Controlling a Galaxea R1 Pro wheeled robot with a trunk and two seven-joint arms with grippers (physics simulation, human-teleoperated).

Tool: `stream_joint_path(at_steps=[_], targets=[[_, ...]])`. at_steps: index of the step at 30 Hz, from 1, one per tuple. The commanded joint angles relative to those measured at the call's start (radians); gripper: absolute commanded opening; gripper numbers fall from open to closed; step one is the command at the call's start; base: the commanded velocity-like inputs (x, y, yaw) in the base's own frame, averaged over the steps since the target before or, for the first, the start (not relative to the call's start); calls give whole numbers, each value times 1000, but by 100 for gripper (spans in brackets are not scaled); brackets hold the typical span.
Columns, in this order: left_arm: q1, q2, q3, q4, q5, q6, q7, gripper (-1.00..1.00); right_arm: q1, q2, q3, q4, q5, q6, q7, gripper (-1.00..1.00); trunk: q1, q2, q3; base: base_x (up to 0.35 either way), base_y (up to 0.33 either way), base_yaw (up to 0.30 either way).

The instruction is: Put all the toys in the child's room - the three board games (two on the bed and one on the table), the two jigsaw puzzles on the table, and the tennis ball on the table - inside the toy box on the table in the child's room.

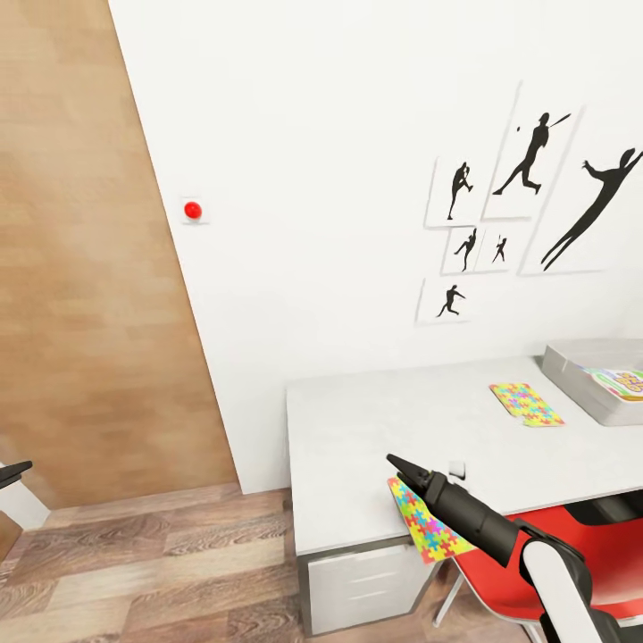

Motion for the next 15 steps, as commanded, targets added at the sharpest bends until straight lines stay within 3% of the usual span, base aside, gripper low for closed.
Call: stream_joint_path(at_steps=[1, 15], targets=[[-1, 0, 0, 0, 3, 6, -1, 100, -1, 1, 0, 0, 2, 2, 3, 100, 1, -2, -2, 0, 0, 0], [-1, 0, -18, 0, 2, 6, 0, 100, -1, -4, 40, 1, 2, -27, -2, 100, 1, -2, -2, 0, 0, 0]])
